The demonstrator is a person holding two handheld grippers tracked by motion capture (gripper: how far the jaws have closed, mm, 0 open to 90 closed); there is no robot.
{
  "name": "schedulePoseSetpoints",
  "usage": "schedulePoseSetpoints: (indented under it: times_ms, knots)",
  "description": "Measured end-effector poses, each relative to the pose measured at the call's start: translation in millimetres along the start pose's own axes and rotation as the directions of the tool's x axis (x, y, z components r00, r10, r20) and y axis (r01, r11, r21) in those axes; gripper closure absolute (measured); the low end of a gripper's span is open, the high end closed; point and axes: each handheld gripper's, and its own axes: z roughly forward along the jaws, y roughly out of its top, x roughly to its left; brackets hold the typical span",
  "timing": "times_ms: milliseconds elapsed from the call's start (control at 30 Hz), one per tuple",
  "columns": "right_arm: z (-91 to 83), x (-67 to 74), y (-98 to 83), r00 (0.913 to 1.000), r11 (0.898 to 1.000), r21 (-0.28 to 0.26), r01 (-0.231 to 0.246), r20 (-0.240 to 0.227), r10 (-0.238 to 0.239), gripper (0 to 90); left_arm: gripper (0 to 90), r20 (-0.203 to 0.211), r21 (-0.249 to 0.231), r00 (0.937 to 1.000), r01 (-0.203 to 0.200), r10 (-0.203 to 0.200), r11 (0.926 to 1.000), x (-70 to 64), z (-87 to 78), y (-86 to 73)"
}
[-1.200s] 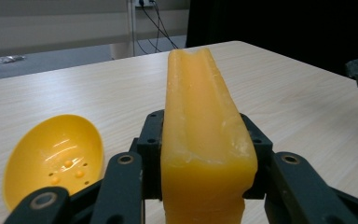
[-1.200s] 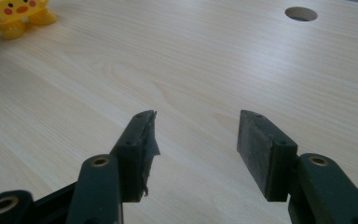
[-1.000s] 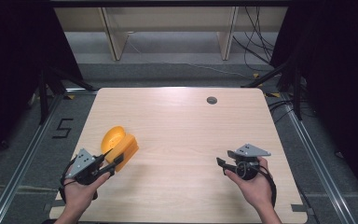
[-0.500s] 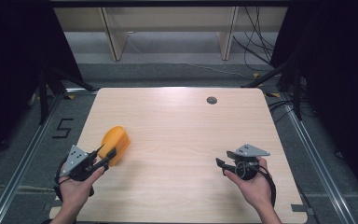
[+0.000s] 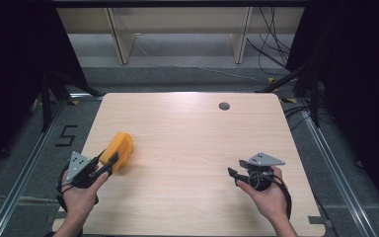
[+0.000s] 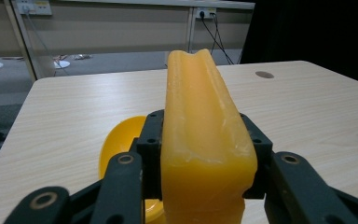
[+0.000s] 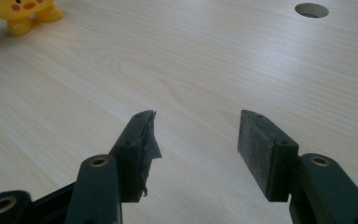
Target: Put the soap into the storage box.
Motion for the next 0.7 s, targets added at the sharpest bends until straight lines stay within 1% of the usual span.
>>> schedulePoseSetpoints:
  times_ms: [33,100,167,300,333,400,433,467,500,533,700]
  knots:
    - [0.4,0.2,0.1,1.0,1.0,-0.001,0.0,-0.006,0.0,46.7,60.3,-0.005,-0.002,1.0,0.0,0.0,1.0,0.7,0.3,0.0]
    - [-1.0,0.2,0.3,1.0,1.0,-0.002,0.0,0.006,0.0,46.7,60.3,-0.017,-0.007,0.9998,0.005,-0.006,1.0,1.8,0.6,0.4]
    - [-1.1,0.0,0.2,1.0,1.0,-0.001,0.0,0.005,0.0,46.7,60.3,-0.028,-0.009,0.9995,0.012,-0.012,0.9999,2.7,1.1,0.5]
    - [-0.9,-0.2,0.3,1.0,1.0,-0.001,0.003,0.009,-0.003,46.6,60.3,-0.043,-0.014,0.999,0.007,-0.008,0.9999,3.7,3.1,0.3]
    - [-0.1,0.1,0.2,1.0,1.0,0.0,0.0,0.0,0.0,46.7,60.3,-0.046,-0.011,0.9989,0.005,-0.005,0.9999,3.5,3.7,0.5]
    - [0.1,0.2,0.3,1.0,1.0,0.004,0.0,-0.002,0.0,46.6,60.3,-0.05,-0.01,0.9987,0.006,-0.007,0.9999,3.4,5.1,1.2]
    - [0.3,0.6,0.2,1.0,1.0,0.001,0.002,0.005,-0.002,46.6,60.3,-0.052,-0.012,0.9986,0.007,-0.008,0.9999,3.2,5.8,1.7]
    - [0.8,0.7,0.0,1.0,1.0,-0.003,0.004,0.002,-0.004,46.6,60.3,-0.05,-0.021,0.9987,0.002,-0.003,0.9998,3.3,7.3,2.2]
    - [0.2,0.4,0.3,1.0,1.0,0.01,0.009,-0.001,-0.009,46.6,60.3,-0.053,-0.025,0.9986,0.001,-0.003,0.9997,3.3,8.1,2.4]
    - [0.2,0.3,0.2,1.0,1.0,0.009,0.007,0.0,-0.007,46.6,60.3,-0.065,-0.018,0.9979,-0.004,0.003,0.9998,3.2,8.0,3.0]
    - [0.0,-0.1,0.2,1.0,1.0,0.011,0.004,0.002,-0.004,46.6,60.3,-0.079,-0.02,0.9969,0.001,-0.003,0.9998,5.0,10.4,3.7]
